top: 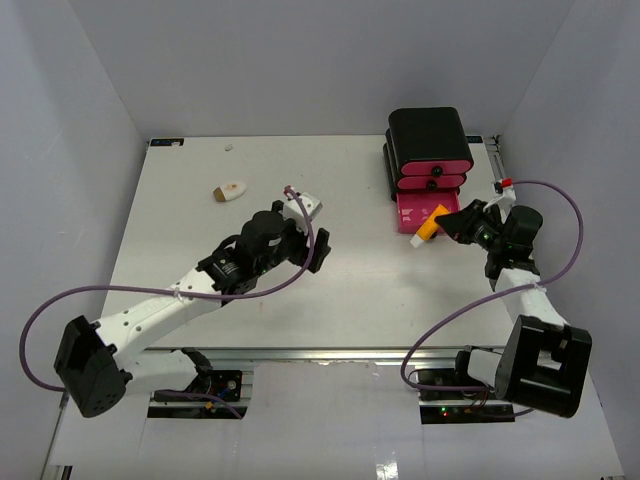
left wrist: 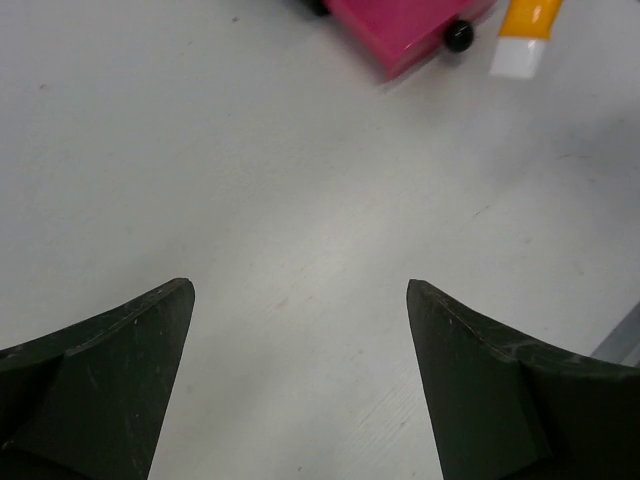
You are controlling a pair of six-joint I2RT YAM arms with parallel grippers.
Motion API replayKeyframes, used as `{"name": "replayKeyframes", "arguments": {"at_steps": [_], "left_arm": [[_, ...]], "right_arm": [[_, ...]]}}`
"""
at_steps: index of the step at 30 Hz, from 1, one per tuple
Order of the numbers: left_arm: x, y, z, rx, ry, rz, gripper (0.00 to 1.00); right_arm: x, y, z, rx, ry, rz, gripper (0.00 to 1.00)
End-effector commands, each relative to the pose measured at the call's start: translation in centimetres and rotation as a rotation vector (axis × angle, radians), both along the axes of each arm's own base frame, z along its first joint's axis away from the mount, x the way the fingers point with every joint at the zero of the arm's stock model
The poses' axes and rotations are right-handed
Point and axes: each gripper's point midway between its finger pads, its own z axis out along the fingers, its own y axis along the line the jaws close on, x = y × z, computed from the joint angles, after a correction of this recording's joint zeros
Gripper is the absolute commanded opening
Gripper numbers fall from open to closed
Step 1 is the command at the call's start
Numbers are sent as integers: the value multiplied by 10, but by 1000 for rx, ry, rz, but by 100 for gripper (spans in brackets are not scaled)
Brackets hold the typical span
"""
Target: Organize the makeup
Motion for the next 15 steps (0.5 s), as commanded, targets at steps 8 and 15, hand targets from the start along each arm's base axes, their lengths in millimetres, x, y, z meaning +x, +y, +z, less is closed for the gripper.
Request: {"name": "replayKeyframes", "arguments": {"at_steps": [8,15], "left_arm": [[-6,52,16,4,-109,152,98],[-3,57,18,9,-122,175,98]], "right_arm": [[89,-32,19,120,-54,-177,9],[107,-31,-15,161,25,-198,17]]}}
